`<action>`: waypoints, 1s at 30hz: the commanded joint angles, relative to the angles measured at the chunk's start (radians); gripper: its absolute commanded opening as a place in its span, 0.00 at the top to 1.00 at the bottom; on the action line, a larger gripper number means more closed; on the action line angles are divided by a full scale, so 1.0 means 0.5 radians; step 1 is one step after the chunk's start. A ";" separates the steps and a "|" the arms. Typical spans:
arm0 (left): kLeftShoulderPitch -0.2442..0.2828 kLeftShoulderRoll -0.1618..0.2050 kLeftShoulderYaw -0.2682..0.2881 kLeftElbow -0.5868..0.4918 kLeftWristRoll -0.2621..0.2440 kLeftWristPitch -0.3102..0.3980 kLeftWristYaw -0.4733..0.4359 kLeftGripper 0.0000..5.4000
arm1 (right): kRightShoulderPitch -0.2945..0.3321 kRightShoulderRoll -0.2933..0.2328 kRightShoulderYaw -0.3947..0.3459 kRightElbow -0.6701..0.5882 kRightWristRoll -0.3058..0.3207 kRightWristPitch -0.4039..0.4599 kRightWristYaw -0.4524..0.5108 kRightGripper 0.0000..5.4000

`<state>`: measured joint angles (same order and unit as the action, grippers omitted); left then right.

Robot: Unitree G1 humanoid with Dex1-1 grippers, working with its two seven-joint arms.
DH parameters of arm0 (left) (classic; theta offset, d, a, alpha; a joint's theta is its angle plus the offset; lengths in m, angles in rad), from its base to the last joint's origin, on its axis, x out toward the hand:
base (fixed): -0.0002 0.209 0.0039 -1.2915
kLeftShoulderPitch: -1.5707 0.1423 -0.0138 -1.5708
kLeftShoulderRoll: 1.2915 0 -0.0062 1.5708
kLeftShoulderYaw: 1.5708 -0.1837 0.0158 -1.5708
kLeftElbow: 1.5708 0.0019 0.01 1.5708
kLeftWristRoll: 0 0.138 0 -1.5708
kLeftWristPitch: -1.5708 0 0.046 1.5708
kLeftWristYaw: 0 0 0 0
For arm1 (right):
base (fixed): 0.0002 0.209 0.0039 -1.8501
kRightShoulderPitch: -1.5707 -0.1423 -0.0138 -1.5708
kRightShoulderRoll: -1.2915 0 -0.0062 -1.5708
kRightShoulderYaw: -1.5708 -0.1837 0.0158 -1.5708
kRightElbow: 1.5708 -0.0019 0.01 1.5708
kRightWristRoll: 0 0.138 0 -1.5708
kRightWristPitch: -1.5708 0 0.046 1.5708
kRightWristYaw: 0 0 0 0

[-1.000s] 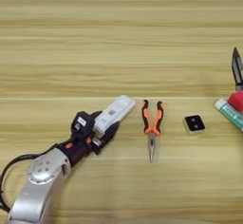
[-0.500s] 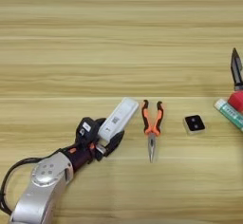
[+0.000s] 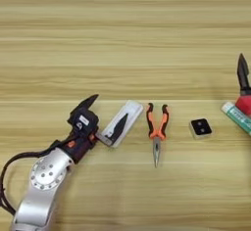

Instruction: Move the objects on the table

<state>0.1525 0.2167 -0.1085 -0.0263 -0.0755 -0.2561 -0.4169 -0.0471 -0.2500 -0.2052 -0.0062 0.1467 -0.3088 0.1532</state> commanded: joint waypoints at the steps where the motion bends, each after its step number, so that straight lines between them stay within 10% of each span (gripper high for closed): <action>1: -0.089 -0.031 0.035 0.048 0.057 -0.148 0.084 0.00 | 0.013 0.032 -0.005 -0.096 0.033 0.157 -0.036 0.00; 17: -0.438 -0.191 0.076 0.351 0.217 -0.251 0.435 0.00 | 0.048 0.036 -0.039 -0.408 0.110 0.532 -0.077 0.00; 30: -0.844 -0.248 0.256 0.753 0.126 -0.172 0.599 0.00 | 0.043 0.019 -0.056 -0.460 0.099 0.530 -0.032 0.00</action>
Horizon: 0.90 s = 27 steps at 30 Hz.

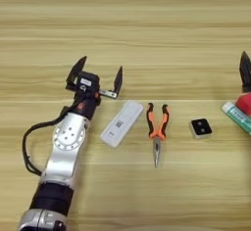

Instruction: Move the objects on the table

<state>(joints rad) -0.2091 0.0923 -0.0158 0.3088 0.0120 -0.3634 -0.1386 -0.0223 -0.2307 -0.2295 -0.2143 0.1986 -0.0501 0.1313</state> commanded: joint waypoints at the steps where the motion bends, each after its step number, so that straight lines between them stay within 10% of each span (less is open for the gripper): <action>1: -0.150 0.000 0.094 0.102 -0.064 0.053 0.054 0.00 | -0.005 -0.022 -0.008 -0.048 -0.011 0.008 0.015 0.00; 12: -0.243 0.049 0.245 0.055 -0.105 0.095 0.159 0.00 | 0.017 -0.061 -0.078 -0.038 0.011 -0.004 0.075 0.00; 27: 0.052 0.147 0.348 -0.378 -0.303 0.359 -0.006 0.00 | 0.069 -0.082 -0.079 0.112 0.014 -0.190 0.237 0.00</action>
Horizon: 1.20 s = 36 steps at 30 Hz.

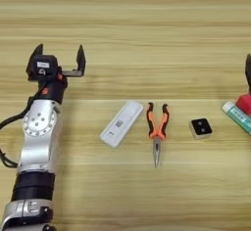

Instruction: Move the objects on the table

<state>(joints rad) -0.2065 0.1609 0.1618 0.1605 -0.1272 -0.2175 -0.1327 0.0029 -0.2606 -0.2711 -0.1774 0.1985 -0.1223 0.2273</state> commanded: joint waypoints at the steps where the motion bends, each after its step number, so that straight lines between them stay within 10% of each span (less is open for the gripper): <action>1: 0.057 0.007 -0.009 -0.099 -0.027 0.079 -0.023 0.00 | 0.020 -0.026 0.003 0.043 0.027 -0.056 0.063 0.00; 10: 0.079 -0.002 -0.031 -0.126 -0.023 0.112 -0.048 0.00 | 0.022 -0.193 -0.124 0.226 0.280 -0.165 0.439 0.00; 19: 0.041 0.004 -0.037 -0.093 -0.026 0.110 -0.074 0.00 | 0.280 -0.448 -0.174 0.419 0.478 -0.212 1.041 0.00; 36: -0.004 0.006 -0.028 -0.046 -0.045 0.110 -0.110 0.00 | 0.421 -0.605 -0.051 0.915 0.365 -0.259 1.506 0.00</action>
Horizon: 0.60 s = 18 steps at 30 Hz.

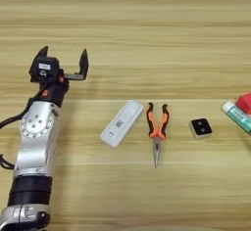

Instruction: Move the objects on the table

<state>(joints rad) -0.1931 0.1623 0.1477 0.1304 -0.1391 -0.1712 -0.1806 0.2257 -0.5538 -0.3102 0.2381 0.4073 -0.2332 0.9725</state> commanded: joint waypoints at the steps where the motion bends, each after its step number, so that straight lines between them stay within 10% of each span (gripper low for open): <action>1: -0.030 0.003 0.000 0.014 -0.022 0.017 -0.015 0.00 | -0.030 -0.019 0.037 0.102 -0.063 -0.044 0.019 0.00; 18: -0.003 -0.017 -0.014 -0.008 -0.033 0.019 -0.018 0.00 | -0.227 0.060 0.128 0.450 -0.167 -0.205 -0.069 0.00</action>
<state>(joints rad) -0.1931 0.1568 0.1448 0.1302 -0.1465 -0.1710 -0.1821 0.1255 -0.5318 -0.2563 0.4428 0.3407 -0.3200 0.9434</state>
